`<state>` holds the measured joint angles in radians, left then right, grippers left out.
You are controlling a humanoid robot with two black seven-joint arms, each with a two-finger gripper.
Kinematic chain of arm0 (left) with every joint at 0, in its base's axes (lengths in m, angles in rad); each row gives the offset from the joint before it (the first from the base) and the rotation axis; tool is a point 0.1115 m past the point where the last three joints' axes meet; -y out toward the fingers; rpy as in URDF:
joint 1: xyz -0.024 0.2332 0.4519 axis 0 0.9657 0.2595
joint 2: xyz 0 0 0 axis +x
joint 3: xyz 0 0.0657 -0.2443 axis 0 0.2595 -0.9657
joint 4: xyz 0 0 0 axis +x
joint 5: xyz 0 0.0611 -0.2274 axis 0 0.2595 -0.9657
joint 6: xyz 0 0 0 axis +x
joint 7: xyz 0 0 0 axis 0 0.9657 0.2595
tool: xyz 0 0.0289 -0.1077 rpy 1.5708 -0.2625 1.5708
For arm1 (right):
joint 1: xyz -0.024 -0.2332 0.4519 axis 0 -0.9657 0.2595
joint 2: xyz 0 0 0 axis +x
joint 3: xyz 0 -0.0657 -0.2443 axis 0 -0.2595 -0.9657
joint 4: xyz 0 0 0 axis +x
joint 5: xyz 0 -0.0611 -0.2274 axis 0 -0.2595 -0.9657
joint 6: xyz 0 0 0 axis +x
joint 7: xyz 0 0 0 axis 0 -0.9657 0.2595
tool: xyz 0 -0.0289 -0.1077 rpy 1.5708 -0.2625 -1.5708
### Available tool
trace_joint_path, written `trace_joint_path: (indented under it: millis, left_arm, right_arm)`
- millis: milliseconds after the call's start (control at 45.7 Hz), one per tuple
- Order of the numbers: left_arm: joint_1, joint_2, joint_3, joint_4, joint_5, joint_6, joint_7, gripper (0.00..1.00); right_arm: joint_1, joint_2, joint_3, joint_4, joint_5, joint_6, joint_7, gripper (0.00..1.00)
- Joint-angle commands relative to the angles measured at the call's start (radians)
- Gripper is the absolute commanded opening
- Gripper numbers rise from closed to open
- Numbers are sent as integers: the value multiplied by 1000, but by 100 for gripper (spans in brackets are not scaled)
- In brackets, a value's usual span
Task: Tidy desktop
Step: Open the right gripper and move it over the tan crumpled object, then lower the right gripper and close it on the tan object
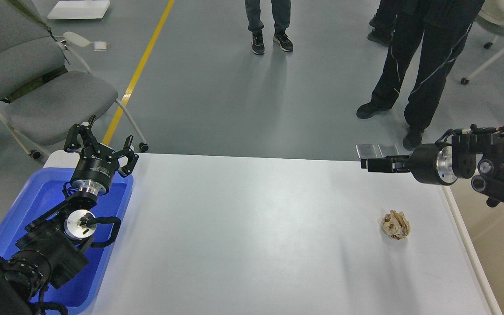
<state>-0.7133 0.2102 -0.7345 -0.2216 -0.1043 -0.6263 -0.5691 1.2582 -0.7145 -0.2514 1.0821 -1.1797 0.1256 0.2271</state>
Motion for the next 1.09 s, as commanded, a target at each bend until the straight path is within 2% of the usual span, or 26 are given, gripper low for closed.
trace_joint_path:
  millis: [0,131,569,701,1073]
  left_arm:
    - [0,0,1,-1,0,-1,0,100]
    - [0,0,0,-1,0,0,0,100]
    - [0,0,1,-1,0,-1,0,100]
    - [0,0,0,-1,0,0,0,100]
    - [0,0,0,1,0,-1,0,100]
  right_arm:
    - [15,75,-138,-27,-129,-70,3,100]
    - [-16,112,-166,-90,-136,-103,9,100]
    - [-160,173,-186,-280,-159,-116,29,100]
    - [-190,185,-177,-306,-143,-116,61,100]
    - [-278,274,-166,-473,-140,-133,90,100]
